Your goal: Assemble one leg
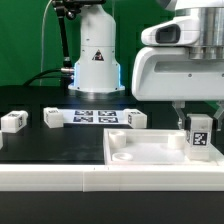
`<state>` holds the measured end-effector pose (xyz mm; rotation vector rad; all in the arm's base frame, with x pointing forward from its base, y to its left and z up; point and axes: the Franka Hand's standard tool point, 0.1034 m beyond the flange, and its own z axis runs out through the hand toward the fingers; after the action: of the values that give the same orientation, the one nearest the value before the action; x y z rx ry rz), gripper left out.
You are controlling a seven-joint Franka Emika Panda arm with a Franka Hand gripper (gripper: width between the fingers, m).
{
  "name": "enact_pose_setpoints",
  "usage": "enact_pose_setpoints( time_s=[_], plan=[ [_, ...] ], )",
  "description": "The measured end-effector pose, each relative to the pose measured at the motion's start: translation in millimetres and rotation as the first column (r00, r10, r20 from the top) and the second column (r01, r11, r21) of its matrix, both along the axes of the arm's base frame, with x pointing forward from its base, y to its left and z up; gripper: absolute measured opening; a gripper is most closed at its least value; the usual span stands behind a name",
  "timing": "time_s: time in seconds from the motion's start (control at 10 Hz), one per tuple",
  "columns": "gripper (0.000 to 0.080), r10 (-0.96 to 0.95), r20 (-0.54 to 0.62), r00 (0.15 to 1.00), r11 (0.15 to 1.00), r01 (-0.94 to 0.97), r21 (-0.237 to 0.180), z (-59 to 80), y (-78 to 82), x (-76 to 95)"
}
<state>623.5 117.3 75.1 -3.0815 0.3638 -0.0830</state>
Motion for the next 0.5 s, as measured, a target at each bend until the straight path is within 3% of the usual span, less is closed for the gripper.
enact_pose_setpoints(
  time_s=[0.2,0.5],
  plan=[
    [0.029,-0.199,-0.008,0.98,0.98,0.199,0.014,-0.3,0.4,-0.4],
    [0.029,-0.54,-0.034,0.841,0.841,0.541,0.024,-1.5,2.4,-2.7]
  ],
)
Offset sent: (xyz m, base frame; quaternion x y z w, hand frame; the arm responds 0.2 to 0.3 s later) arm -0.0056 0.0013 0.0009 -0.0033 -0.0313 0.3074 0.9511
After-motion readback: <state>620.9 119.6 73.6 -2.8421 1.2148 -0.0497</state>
